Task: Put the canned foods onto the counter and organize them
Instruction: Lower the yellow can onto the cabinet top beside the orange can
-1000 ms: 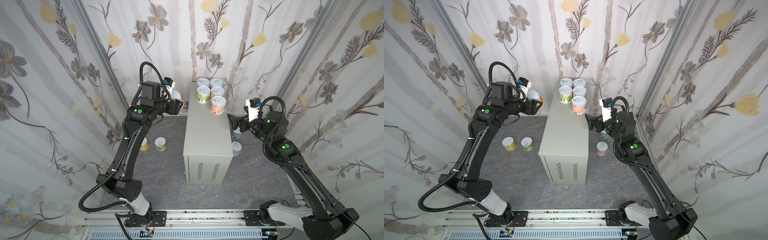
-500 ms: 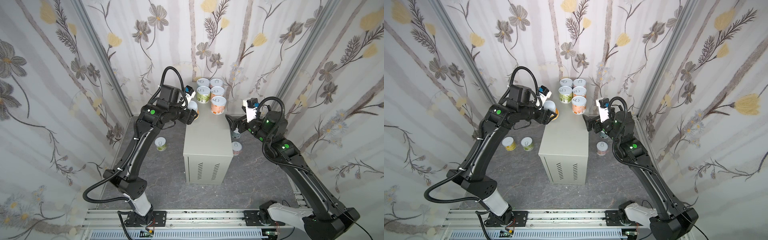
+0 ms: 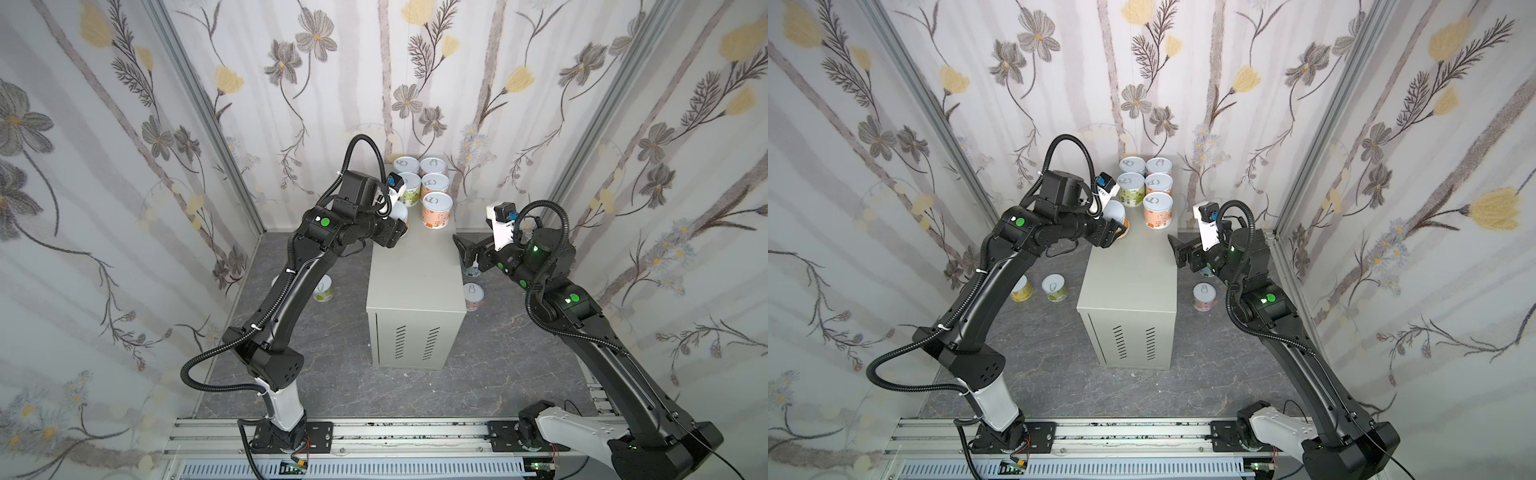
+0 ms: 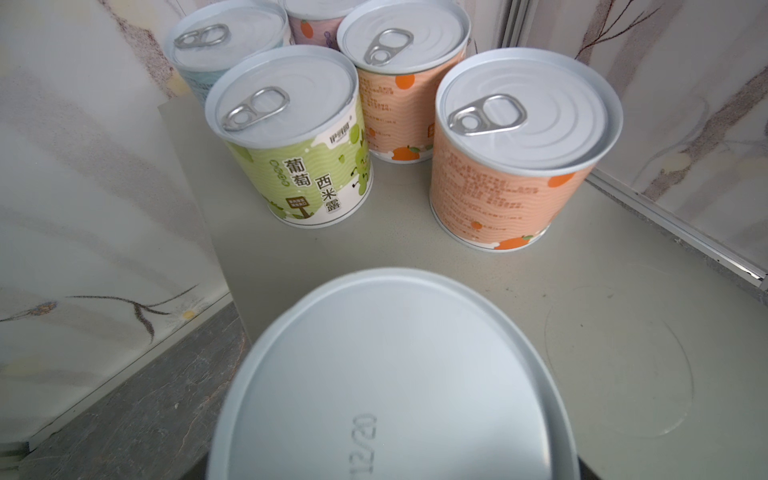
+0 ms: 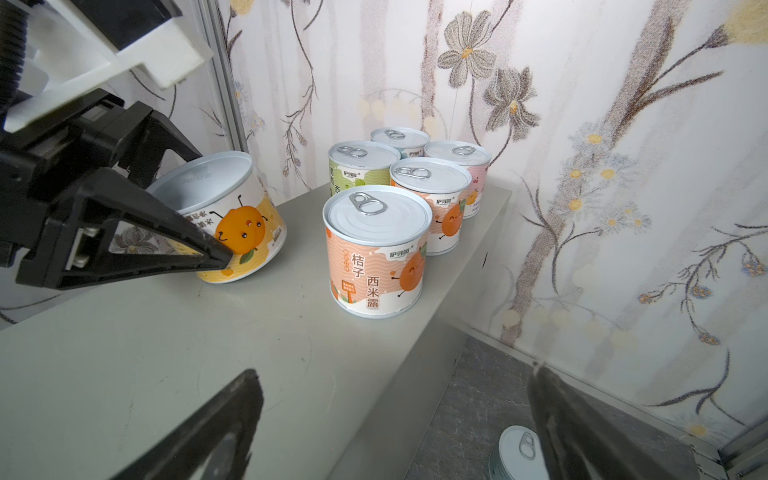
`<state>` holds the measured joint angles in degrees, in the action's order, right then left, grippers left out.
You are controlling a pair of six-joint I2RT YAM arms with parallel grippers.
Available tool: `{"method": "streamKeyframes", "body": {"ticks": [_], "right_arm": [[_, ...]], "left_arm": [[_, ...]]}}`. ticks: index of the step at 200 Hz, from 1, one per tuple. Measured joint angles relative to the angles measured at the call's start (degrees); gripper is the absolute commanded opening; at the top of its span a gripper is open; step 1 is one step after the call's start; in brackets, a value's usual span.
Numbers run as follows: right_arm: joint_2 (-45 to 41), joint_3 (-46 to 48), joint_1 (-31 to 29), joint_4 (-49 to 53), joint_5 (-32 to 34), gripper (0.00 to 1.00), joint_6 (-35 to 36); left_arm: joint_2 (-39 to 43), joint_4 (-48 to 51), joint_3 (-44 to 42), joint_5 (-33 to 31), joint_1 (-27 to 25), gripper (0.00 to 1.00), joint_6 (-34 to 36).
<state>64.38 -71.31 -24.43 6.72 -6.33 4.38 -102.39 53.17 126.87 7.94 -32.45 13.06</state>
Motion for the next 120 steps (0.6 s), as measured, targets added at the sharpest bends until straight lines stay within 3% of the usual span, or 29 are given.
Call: {"method": "streamKeyframes", "body": {"ticks": [120], "right_arm": [[0.0, 1.4, 0.0, -0.1, 0.4, 1.00, 0.6]], "left_arm": [[-1.1, 1.0, -0.3, -1.3, 0.1, 0.91, 1.2]]}}
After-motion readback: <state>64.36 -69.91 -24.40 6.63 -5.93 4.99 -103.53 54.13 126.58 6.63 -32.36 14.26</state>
